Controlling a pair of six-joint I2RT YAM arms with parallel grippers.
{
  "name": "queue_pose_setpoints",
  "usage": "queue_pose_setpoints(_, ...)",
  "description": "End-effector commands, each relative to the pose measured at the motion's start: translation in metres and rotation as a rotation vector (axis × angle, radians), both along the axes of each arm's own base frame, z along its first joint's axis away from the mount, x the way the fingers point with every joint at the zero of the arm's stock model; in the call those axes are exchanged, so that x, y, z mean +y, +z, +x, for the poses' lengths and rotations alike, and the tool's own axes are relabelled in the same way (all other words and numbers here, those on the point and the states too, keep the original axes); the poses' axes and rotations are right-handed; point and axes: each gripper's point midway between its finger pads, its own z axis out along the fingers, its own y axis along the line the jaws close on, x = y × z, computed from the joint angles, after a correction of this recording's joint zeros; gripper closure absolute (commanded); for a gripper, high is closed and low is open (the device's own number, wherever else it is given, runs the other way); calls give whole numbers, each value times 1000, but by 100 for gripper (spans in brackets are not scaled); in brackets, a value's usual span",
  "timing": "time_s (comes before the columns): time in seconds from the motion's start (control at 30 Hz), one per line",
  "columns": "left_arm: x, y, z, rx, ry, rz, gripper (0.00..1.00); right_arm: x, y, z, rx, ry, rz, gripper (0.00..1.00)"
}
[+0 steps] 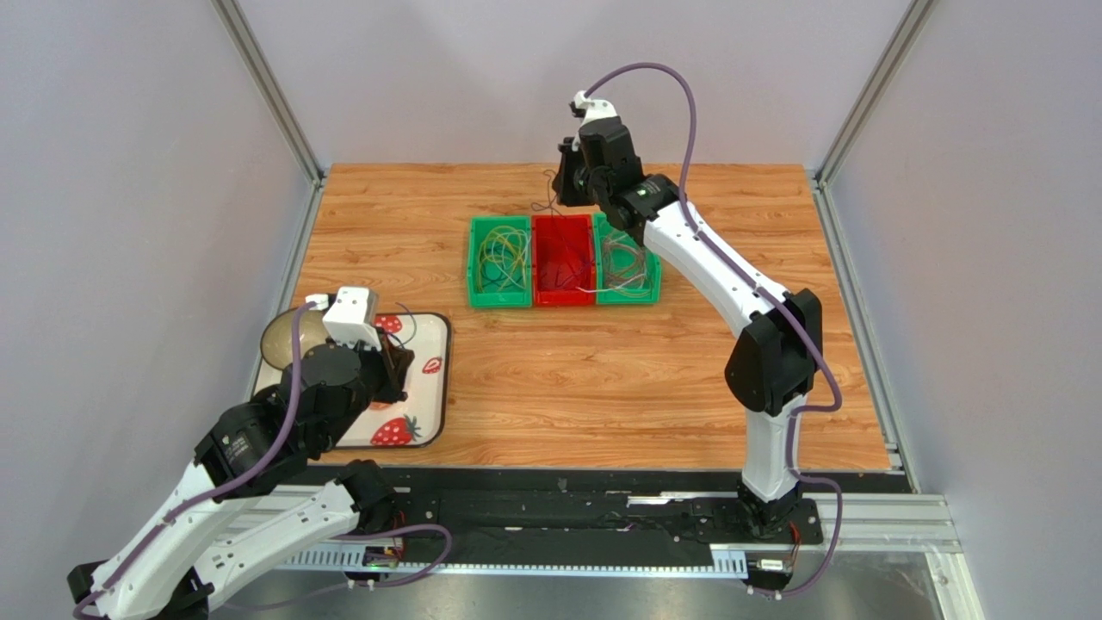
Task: Untangle the cables
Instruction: Place the cable in the bin.
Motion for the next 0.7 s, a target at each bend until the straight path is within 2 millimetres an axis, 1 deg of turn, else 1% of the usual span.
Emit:
queue_pose_setpoints(0.0, 3, -1, 1, -8, 8, 15, 100, 9, -1, -3, 16, 20, 67, 100)
queue_pose_setpoints(0.03, 3, -1, 1, -7, 8, 19, 100, 9, -10, -7, 37, 21, 61, 100)
queue_pose_setpoints(0.1, 4, -1, 1, -8, 9, 18, 100, 7, -18, -10, 52, 16, 59, 100)
queue_pose_setpoints(0.13, 4, -1, 1, -8, 8, 21, 100, 4, -29, -14, 77, 9, 54, 100)
queue_pose_setpoints(0.2, 3, -1, 2, -9, 8, 20, 100, 2, -35, -17, 83, 6, 53, 100)
queue_pose_setpoints(0.23, 3, 0, 2, -10, 8, 18, 100, 0, -46, -21, 103, 6, 42, 100)
queue_pose_setpoints(0.33, 2, -1, 1, -7, 4, 20, 100, -5, -57, -22, 116, -10, 19, 100)
queue_pose_setpoints(0.37, 3, -1, 2, -7, 7, 20, 100, -8, -68, -24, 133, -16, 4, 100)
queue_pose_setpoints(0.43, 3, -1, 1, -7, 6, 17, 100, -11, -76, -23, 146, -26, -10, 100)
queue_pose_setpoints(0.47, 3, -1, 1, -6, 6, 18, 100, -14, -86, -24, 164, -32, -20, 100)
queue_pose_setpoints(0.57, 3, 0, 1, -9, 6, 14, 100, -16, -101, -23, 186, -39, -40, 100)
queue_pose_setpoints(0.6, 3, 0, 1, -9, 5, 14, 100, -17, -111, -22, 207, -42, -52, 100)
queue_pose_setpoints(0.67, 3, -1, 1, -7, 6, 13, 100, -19, -120, -21, 224, -49, -68, 100)
